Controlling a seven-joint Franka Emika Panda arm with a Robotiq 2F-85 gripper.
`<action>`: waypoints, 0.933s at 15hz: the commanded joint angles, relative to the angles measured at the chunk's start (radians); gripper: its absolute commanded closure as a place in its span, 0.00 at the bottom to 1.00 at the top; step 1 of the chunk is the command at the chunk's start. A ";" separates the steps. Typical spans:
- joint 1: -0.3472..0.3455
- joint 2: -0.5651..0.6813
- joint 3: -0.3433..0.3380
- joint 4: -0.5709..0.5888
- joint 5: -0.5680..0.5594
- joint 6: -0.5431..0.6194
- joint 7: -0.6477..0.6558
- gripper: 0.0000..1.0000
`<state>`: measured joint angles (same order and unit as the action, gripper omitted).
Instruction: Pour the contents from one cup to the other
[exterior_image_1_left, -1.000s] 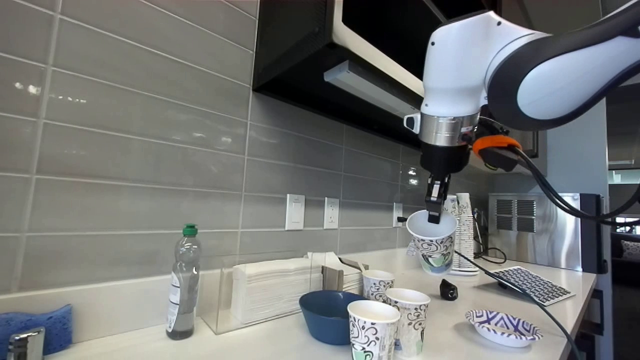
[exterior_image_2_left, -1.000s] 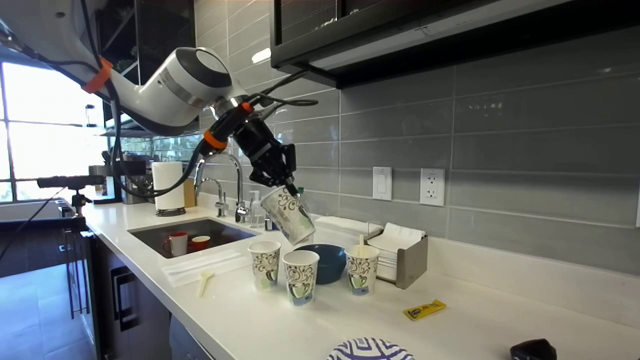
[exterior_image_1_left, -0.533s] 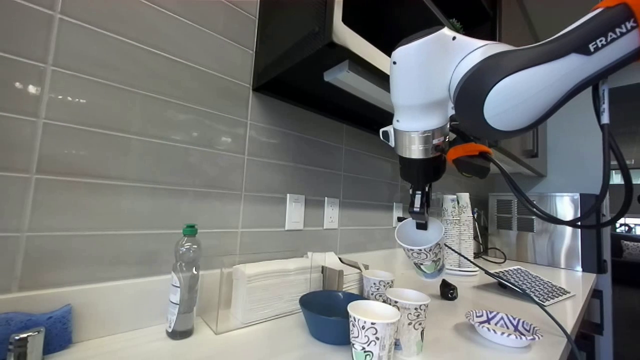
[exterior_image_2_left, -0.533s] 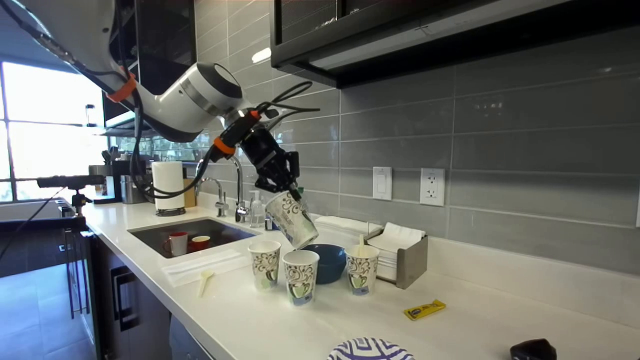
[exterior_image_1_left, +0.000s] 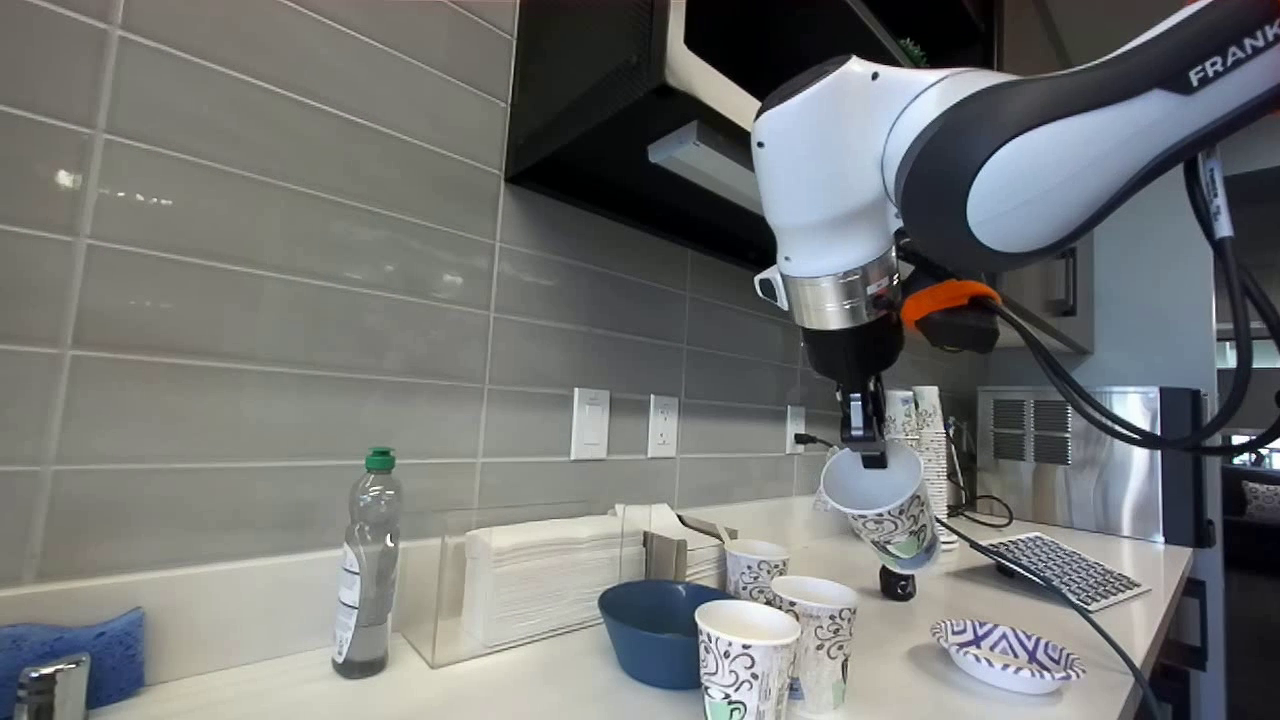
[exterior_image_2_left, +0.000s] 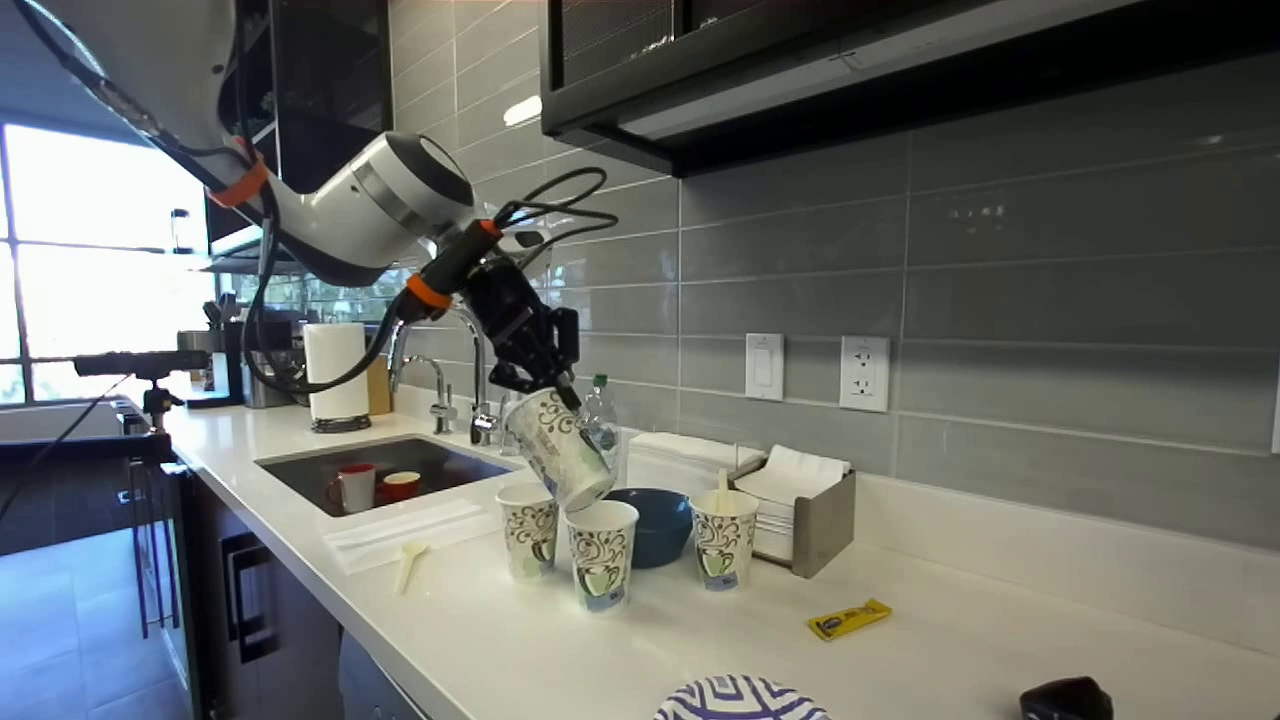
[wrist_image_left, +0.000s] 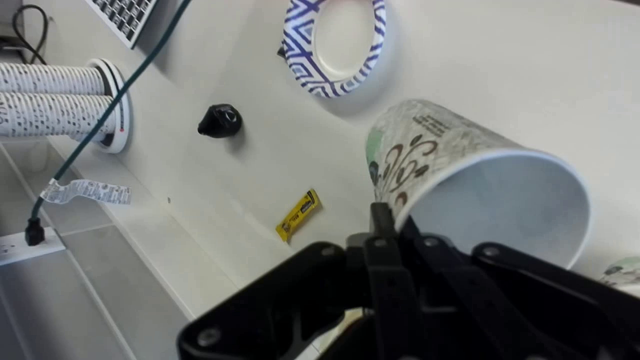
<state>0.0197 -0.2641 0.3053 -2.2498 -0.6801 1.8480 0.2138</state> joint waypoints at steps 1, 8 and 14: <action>0.057 0.073 0.015 0.080 -0.084 -0.170 0.074 0.99; 0.132 0.121 -0.015 0.098 -0.171 -0.209 0.144 0.99; 0.142 0.133 -0.025 0.102 -0.174 -0.208 0.147 0.99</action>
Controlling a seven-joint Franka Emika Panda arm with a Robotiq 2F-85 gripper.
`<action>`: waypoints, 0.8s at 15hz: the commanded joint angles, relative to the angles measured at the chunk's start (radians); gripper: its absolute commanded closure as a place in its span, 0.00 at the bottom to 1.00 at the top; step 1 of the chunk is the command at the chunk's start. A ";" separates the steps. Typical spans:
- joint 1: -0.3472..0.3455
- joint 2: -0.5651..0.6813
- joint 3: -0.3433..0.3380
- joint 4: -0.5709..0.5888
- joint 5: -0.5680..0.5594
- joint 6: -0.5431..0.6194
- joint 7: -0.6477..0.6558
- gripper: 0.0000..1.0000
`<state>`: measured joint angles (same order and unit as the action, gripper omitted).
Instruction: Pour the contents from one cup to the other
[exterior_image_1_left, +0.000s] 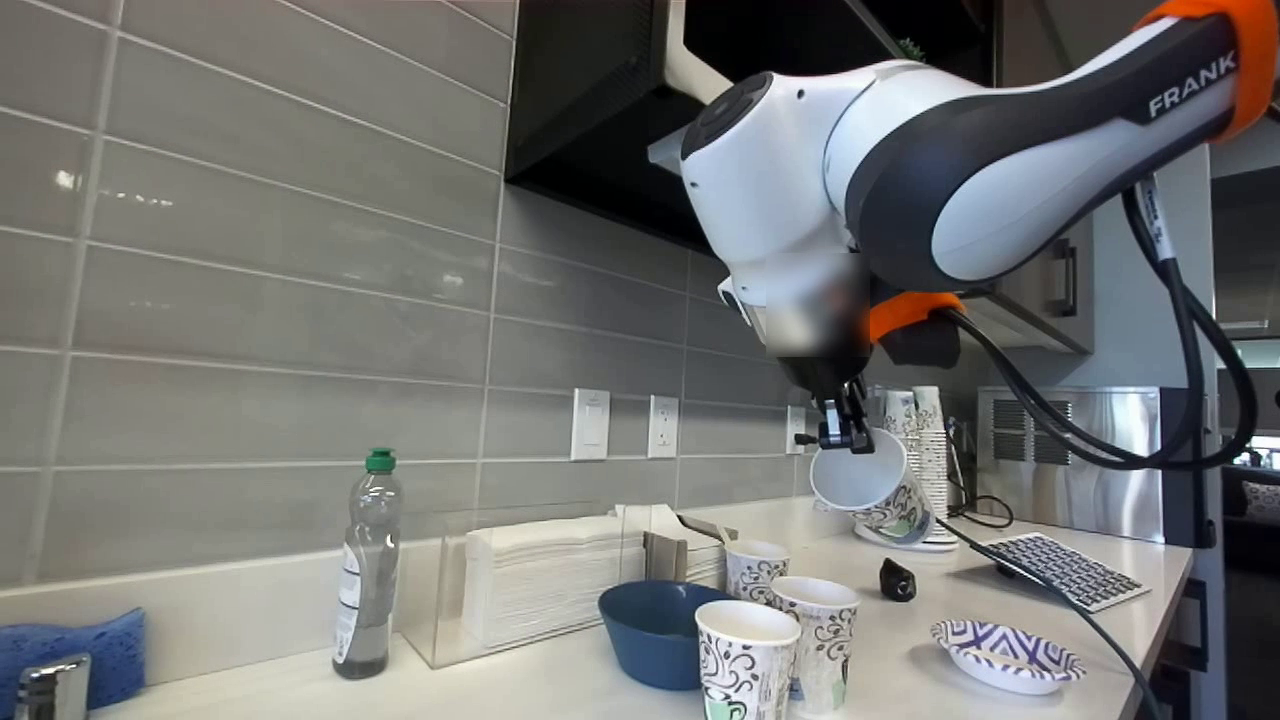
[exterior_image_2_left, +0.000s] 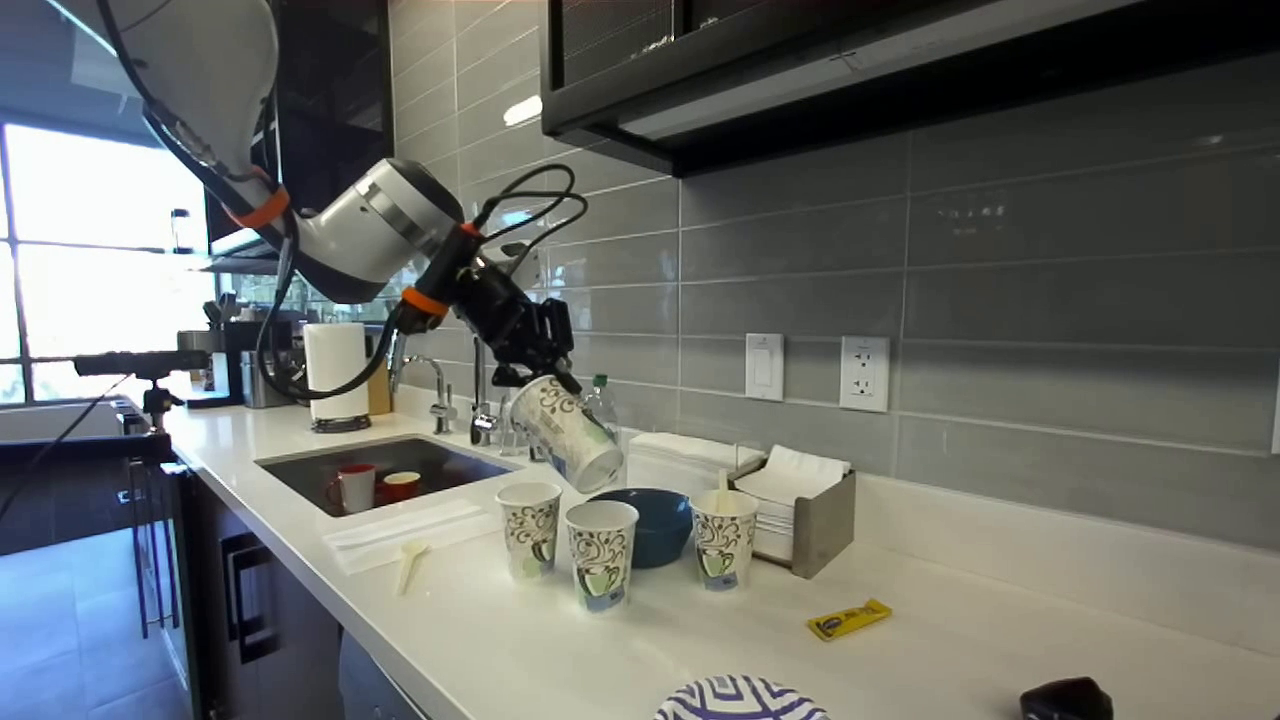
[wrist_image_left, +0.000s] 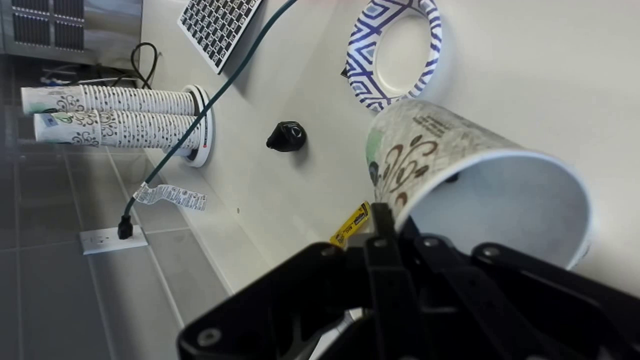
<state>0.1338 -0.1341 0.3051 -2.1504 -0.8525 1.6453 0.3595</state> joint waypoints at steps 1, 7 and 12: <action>0.026 0.026 -0.022 0.010 -0.024 -0.031 0.018 0.99; 0.038 0.120 -0.020 0.045 -0.135 -0.090 0.092 0.99; 0.057 0.195 -0.027 0.074 -0.197 -0.124 0.145 0.99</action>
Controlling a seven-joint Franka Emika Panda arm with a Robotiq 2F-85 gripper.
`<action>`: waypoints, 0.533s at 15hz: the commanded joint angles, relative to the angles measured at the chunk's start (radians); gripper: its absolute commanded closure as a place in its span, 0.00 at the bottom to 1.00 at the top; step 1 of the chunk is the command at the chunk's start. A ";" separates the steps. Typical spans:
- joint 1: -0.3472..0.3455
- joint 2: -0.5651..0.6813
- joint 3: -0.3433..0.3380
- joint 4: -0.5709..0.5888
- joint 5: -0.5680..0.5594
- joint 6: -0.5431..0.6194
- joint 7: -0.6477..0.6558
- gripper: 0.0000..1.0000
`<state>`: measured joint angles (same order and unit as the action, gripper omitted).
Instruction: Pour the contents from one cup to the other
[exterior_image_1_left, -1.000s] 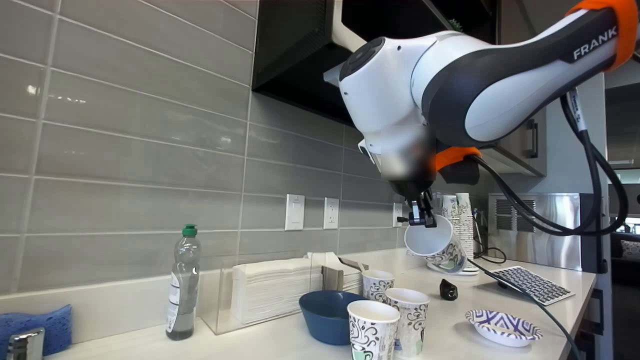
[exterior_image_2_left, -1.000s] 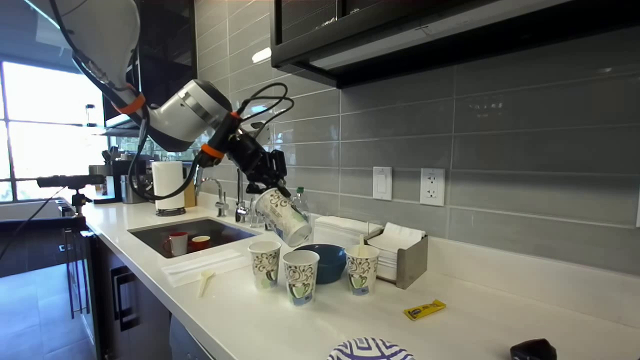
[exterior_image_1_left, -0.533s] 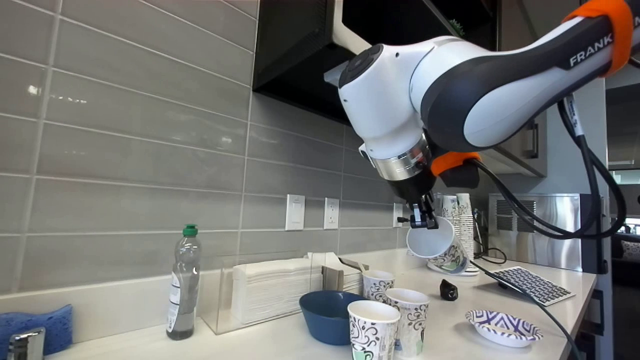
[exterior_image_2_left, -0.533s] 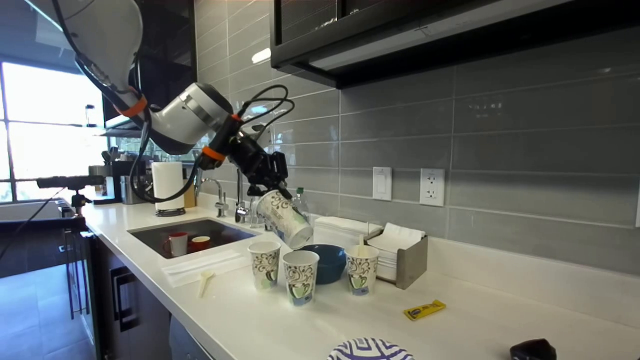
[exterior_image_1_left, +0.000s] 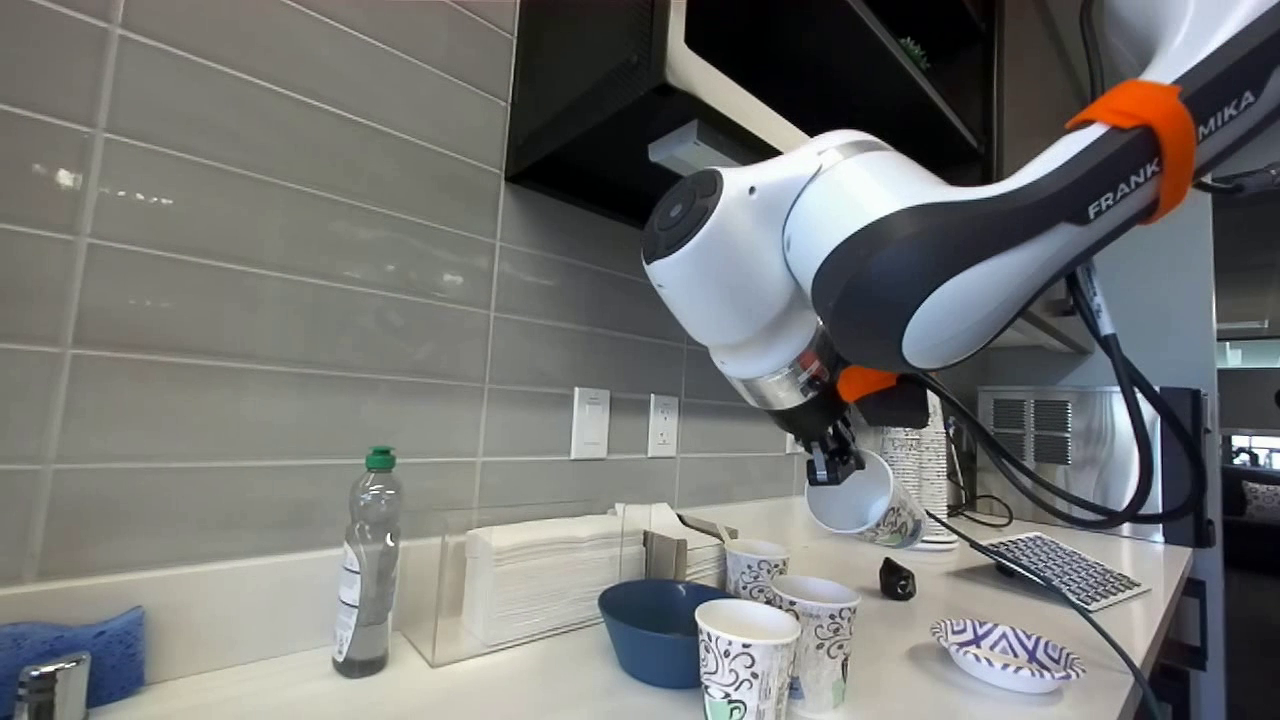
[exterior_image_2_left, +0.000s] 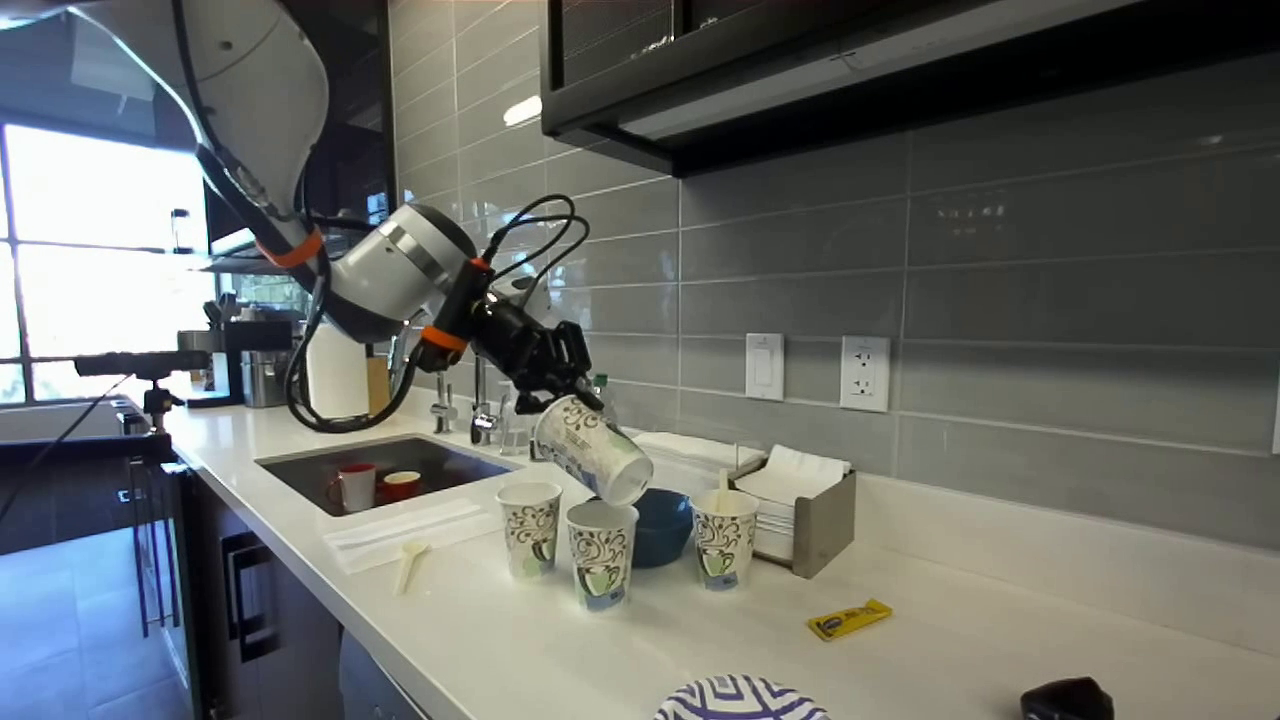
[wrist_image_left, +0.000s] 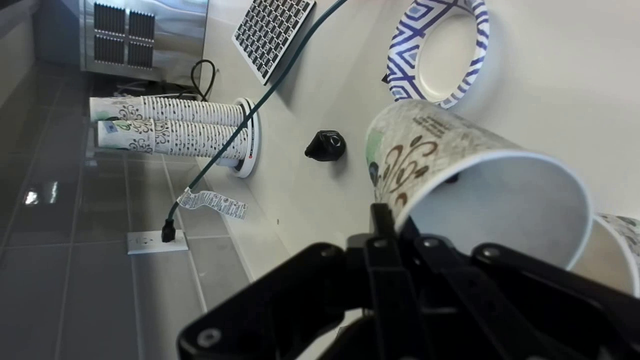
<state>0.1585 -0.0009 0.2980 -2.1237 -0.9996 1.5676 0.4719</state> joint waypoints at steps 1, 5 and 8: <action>0.037 0.078 -0.021 0.055 -0.063 -0.063 0.040 0.99; 0.055 0.132 -0.030 0.077 -0.095 -0.113 0.072 0.99; 0.066 0.170 -0.037 0.096 -0.119 -0.143 0.095 0.99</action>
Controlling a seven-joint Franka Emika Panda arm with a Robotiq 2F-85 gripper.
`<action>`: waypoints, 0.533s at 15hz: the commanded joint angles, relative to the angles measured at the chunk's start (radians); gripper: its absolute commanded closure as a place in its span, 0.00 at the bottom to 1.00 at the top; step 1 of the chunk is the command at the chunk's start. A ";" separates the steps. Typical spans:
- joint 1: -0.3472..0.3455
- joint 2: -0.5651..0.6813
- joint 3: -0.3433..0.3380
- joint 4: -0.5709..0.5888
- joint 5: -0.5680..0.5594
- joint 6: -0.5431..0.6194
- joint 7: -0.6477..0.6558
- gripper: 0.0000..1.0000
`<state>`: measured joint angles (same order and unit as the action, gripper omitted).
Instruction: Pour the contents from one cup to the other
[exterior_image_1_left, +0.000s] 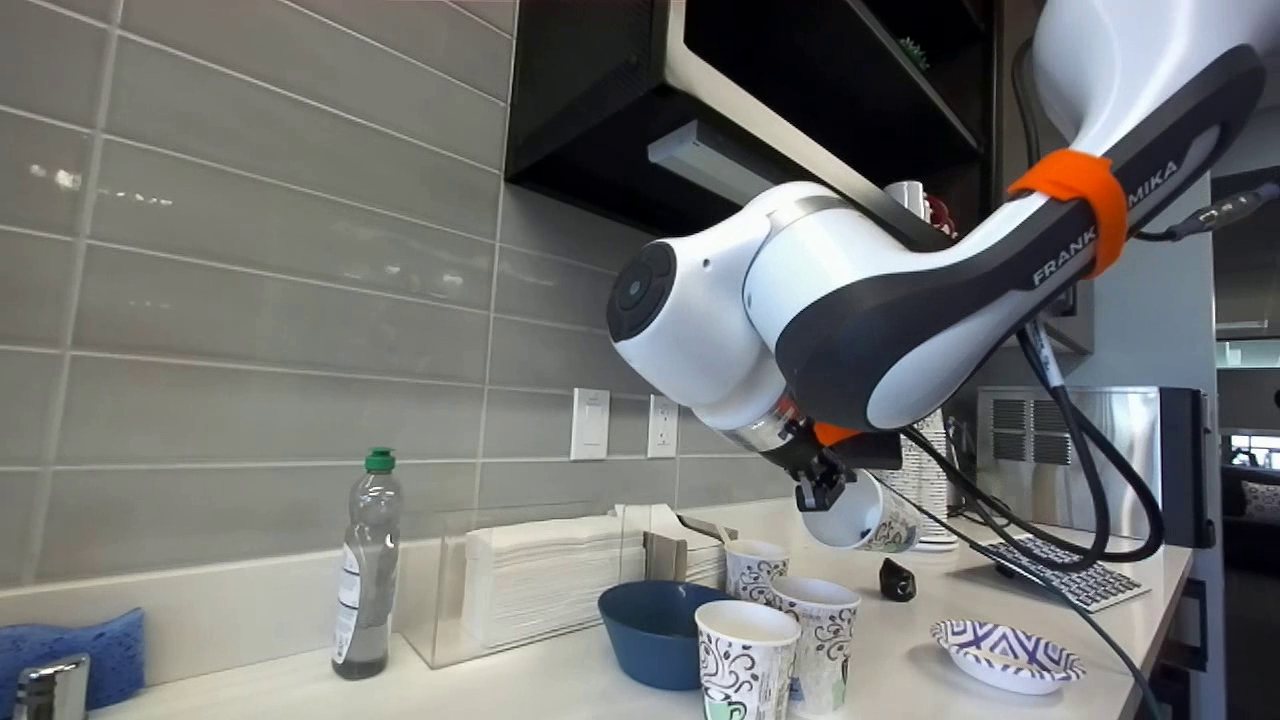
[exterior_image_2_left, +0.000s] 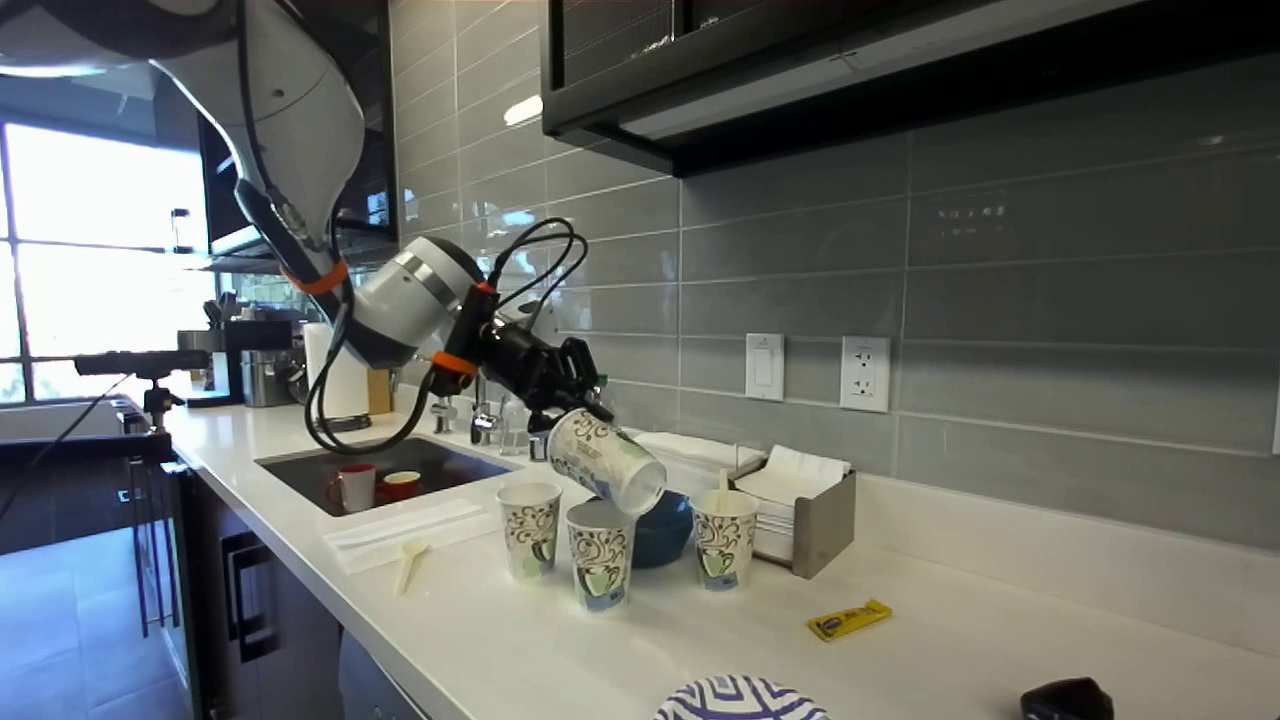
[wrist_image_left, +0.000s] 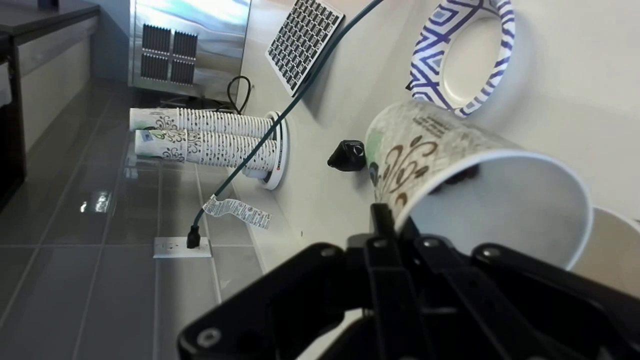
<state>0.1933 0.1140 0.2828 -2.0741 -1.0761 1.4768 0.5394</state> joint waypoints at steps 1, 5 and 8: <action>0.036 0.066 -0.024 0.052 -0.050 -0.063 0.035 0.99; 0.053 0.116 -0.033 0.083 -0.075 -0.113 0.070 0.99; 0.067 0.152 -0.036 0.106 -0.094 -0.156 0.084 0.99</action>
<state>0.2280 0.2102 0.2640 -2.0186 -1.1308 1.3820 0.6048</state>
